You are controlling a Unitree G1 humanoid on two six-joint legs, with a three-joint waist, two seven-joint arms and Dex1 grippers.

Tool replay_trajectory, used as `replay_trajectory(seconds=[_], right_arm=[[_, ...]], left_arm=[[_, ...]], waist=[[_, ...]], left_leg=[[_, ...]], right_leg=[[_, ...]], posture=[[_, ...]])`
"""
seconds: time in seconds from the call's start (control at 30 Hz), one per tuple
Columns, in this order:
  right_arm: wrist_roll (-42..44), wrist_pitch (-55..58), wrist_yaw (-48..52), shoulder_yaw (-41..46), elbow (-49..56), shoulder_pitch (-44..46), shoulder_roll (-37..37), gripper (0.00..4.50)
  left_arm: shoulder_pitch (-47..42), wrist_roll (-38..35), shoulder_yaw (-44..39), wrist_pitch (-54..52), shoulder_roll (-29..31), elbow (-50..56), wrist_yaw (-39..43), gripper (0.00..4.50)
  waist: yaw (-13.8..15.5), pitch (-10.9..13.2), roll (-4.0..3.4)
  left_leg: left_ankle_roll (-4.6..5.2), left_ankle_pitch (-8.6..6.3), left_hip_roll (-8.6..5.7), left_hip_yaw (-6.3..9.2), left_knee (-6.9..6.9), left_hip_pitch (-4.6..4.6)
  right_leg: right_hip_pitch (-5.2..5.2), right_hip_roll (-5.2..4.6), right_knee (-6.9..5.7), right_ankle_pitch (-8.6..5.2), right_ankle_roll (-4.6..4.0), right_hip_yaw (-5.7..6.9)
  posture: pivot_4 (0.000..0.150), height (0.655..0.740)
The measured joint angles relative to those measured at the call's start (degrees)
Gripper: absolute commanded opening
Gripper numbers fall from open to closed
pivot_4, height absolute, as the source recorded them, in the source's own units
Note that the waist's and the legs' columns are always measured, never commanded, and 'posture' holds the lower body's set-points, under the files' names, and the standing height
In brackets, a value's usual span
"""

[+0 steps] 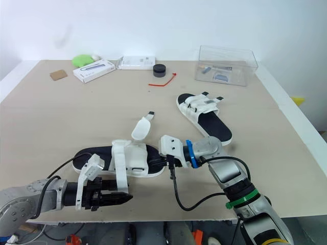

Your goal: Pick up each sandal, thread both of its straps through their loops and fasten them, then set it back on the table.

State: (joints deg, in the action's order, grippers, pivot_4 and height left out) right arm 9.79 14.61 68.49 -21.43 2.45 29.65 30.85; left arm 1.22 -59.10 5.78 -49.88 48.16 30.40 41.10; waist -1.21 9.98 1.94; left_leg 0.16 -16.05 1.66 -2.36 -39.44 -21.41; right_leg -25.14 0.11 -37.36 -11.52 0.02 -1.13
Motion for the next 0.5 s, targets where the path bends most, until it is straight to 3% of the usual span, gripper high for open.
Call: replay_trajectory(seconds=[0.13,0.4,0.47,0.5], right_arm=[[0.00,0.30,-0.16,0.00,0.15,0.00,0.01,0.00],[0.00,0.50,-0.21,0.01,0.26,0.01,0.03,0.00],[0.00,0.48,-0.20,0.01,0.26,0.02,0.07,0.00],[0.00,0.45,-0.15,0.05,0.28,0.08,0.23,0.00]], left_arm=[[0.27,-0.34,-0.58,-1.91,0.05,-0.01,0.95,0.04],[-1.13,-9.62,-7.06,-8.04,3.79,-1.30,4.27,0.01],[-5.31,-18.75,-11.13,-12.54,8.00,-4.58,6.09,0.01],[-14.83,-26.70,-15.86,-15.53,10.67,-10.82,7.28,0.01]], waist=[[0.00,0.00,0.00],[0.00,0.02,0.01],[0.00,0.05,0.13],[0.01,0.07,0.10]], left_leg=[[0.00,0.00,0.00,0.00,0.00,0.00],[0.00,0.00,0.02,0.03,0.01,-0.02],[0.00,0.00,0.05,0.08,0.00,-0.02],[0.00,0.00,0.01,0.04,0.02,0.00]], right_leg=[[0.00,0.00,0.00,0.00,0.00,0.00],[-0.01,0.01,-0.01,-0.02,0.00,0.02],[-0.02,0.05,-0.02,-0.03,-0.02,0.05],[-0.02,0.06,-0.01,-0.03,-0.01,0.06]], posture=[[0.150,0.7400],[0.150,0.7400],[0.150,0.7400],[0.150,0.7400]])
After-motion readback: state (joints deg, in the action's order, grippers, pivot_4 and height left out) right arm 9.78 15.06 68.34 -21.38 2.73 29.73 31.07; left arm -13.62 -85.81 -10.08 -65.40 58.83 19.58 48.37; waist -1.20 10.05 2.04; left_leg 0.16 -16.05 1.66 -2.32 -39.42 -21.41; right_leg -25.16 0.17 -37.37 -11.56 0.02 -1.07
